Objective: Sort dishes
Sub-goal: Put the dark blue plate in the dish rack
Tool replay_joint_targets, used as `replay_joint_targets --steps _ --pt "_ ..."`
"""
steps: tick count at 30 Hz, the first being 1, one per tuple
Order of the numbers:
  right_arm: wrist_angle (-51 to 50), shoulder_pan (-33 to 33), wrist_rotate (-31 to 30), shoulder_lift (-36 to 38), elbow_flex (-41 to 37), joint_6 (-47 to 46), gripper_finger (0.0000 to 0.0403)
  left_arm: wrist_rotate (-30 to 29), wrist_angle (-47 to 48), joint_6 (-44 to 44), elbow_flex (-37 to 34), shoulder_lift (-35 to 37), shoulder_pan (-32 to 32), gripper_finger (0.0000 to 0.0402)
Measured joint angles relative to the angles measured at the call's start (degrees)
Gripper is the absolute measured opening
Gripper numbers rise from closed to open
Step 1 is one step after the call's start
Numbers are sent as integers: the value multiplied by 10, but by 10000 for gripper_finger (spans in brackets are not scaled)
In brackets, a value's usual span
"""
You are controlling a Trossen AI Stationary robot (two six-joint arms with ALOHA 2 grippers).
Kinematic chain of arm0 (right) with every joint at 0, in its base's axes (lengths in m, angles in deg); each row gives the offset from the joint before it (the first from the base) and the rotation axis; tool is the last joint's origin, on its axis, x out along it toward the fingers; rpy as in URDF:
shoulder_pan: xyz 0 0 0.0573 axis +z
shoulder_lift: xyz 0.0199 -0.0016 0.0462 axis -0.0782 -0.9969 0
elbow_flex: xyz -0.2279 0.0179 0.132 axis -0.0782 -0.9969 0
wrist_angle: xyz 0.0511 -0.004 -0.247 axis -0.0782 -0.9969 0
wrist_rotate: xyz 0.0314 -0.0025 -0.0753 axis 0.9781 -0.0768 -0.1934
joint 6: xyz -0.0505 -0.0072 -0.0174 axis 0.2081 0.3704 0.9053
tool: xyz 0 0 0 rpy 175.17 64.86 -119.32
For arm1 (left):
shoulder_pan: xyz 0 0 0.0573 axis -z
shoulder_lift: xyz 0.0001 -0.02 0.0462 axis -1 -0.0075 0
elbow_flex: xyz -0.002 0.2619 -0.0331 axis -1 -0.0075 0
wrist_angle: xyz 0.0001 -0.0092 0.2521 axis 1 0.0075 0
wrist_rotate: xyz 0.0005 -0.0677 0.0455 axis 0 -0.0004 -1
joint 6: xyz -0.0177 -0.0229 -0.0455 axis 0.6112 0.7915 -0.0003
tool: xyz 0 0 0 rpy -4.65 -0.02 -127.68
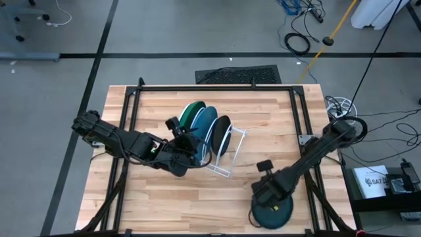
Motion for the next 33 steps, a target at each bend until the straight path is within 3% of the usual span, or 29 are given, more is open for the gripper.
replay_joint_targets --steps 8,15,20,27,33 --pt "-44 9 -202 141 0 -94 0 0 0 0 0 0 -8 169" --pt "-25 14 -392 232 0 -53 0 0 0 -4 0 0 -8 169" --pt "56 14 -508 271 0 77 0 -2 1 -18 0 0 -8 169" --pt "261 12 -651 304 1 357 0 -8 1 -33 0 0 -8 169" --pt "420 -13 -666 300 1 585 0 -10 1 -34 0 0 -11 169"
